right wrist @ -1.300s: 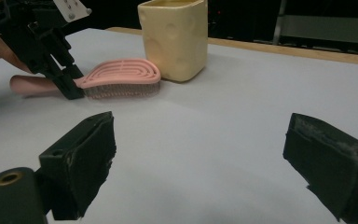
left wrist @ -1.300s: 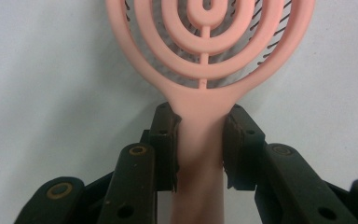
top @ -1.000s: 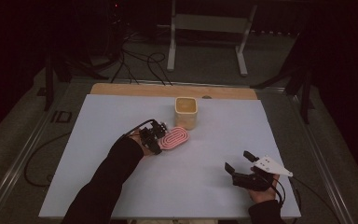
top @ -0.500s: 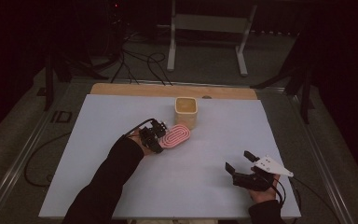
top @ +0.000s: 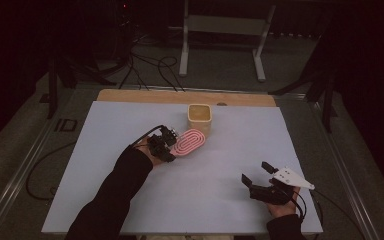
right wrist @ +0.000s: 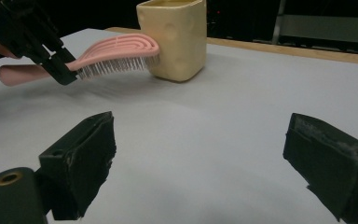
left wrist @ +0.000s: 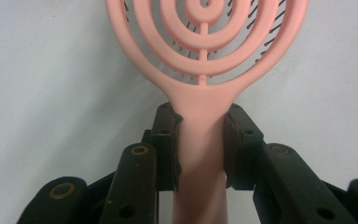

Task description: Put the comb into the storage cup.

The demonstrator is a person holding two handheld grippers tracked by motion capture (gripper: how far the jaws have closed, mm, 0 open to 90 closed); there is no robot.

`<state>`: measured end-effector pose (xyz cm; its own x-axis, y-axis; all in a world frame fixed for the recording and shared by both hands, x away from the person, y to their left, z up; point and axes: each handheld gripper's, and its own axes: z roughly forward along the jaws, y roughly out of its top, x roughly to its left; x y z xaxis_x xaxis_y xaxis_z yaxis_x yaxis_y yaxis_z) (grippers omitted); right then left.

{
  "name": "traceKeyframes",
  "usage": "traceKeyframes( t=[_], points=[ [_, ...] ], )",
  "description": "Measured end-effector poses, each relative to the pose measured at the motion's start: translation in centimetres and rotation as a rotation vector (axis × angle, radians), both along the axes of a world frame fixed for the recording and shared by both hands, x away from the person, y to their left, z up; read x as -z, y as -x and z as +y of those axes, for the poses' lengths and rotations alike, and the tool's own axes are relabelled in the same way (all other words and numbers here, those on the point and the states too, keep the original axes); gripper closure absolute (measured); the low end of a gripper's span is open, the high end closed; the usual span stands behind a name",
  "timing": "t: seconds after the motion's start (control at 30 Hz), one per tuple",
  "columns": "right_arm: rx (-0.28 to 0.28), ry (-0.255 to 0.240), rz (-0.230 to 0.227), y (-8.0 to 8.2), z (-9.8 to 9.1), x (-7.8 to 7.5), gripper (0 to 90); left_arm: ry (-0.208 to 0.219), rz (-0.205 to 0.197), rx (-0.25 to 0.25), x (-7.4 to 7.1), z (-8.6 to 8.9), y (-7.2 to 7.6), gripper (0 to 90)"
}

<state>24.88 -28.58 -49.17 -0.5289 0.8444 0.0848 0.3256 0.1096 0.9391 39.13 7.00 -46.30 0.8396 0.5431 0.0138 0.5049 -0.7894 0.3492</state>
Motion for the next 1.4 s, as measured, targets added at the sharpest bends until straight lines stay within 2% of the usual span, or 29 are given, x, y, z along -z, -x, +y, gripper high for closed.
traceKeyframes(
  t=[0.3, 0.37, 0.77, 1.03, 1.1, 1.17, 1.23, 1.37, 1.4],
  points=[
    [-0.001, 0.001, -0.001, 0.0, 0.0, 0.0, 8.9, 0.024, -0.037, -0.007, -0.9, 0.3, 0.4, 70.0],
    [-0.002, 0.002, -0.001, 0.0, 0.0, 0.0, 8.9, 0.045, -0.05, -0.016, -1.2, 0.5, 0.6, 70.0],
    [-0.004, 0.003, 0.003, 0.0, 0.1, 0.1, 8.9, 0.085, -0.078, -0.029, -2.1, 1.0, 0.9, 70.0],
    [-0.006, 0.005, 0.008, -0.1, 0.1, 0.1, 8.9, 0.122, -0.113, -0.044, -2.8, 1.4, 1.2, 70.0],
    [-0.006, 0.006, 0.008, -0.1, 0.2, 0.1, 8.9, 0.137, -0.133, -0.052, -3.0, 1.5, 1.2, 70.0],
    [-0.007, 0.005, 0.008, -0.1, 0.2, 0.1, 8.9, 0.138, -0.134, -0.057, -3.0, 1.6, 1.2, 70.0],
    [-0.006, 0.005, 0.009, -0.1, 0.2, 0.1, 8.9, 0.161, -0.148, -0.072, -3.2, 1.9, 1.2, 70.0],
    [-0.004, 0.001, 0.016, -0.1, 0.1, 0.1, 8.9, 0.167, -0.163, -0.082, -3.5, 2.2, 1.3, 70.0],
    [-0.004, 0.001, 0.016, -0.1, 0.1, 0.2, 8.9, 0.172, -0.18, -0.086, -3.6, 2.3, 1.4, 70.0]
  ],
)
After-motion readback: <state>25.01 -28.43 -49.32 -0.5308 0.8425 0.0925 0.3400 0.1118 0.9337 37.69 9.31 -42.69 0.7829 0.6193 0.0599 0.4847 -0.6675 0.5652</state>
